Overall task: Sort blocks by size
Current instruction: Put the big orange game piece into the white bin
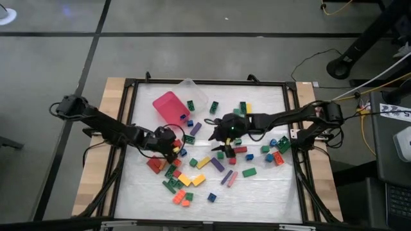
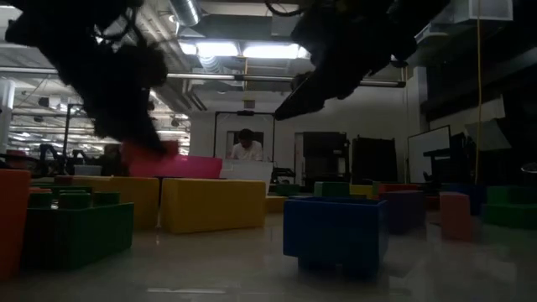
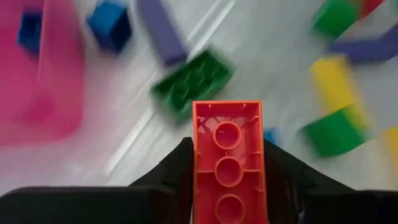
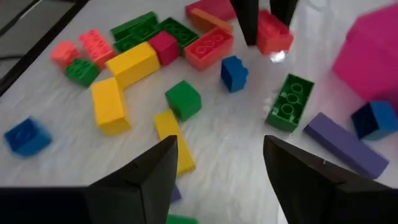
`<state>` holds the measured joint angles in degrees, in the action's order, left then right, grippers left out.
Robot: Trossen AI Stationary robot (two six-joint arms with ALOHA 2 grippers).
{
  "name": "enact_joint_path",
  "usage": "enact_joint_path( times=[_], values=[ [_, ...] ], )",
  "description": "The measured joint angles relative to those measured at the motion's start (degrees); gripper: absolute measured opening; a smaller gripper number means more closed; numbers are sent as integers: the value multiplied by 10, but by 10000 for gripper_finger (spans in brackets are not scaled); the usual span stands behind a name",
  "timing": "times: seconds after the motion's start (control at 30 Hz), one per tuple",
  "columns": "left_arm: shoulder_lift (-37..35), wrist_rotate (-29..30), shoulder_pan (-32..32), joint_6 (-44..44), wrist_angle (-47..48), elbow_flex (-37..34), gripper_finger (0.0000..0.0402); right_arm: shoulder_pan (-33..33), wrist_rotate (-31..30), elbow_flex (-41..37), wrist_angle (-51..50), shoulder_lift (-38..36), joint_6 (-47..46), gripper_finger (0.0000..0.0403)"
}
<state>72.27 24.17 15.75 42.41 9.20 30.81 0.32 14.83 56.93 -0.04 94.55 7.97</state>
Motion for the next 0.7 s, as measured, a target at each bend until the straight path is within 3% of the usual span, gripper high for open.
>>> enact_joint_path(
  times=[0.17,0.37,0.7],
  values=[
    [-66,27,-34,-91,-56,0,122,28,-71,0,50,40,-80,237],
    [-101,116,-122,-233,-118,0,134,53,-92,0,85,80,-156,237],
    [-31,72,-313,-352,-283,0,144,86,-93,0,155,116,-189,237]
  ],
)
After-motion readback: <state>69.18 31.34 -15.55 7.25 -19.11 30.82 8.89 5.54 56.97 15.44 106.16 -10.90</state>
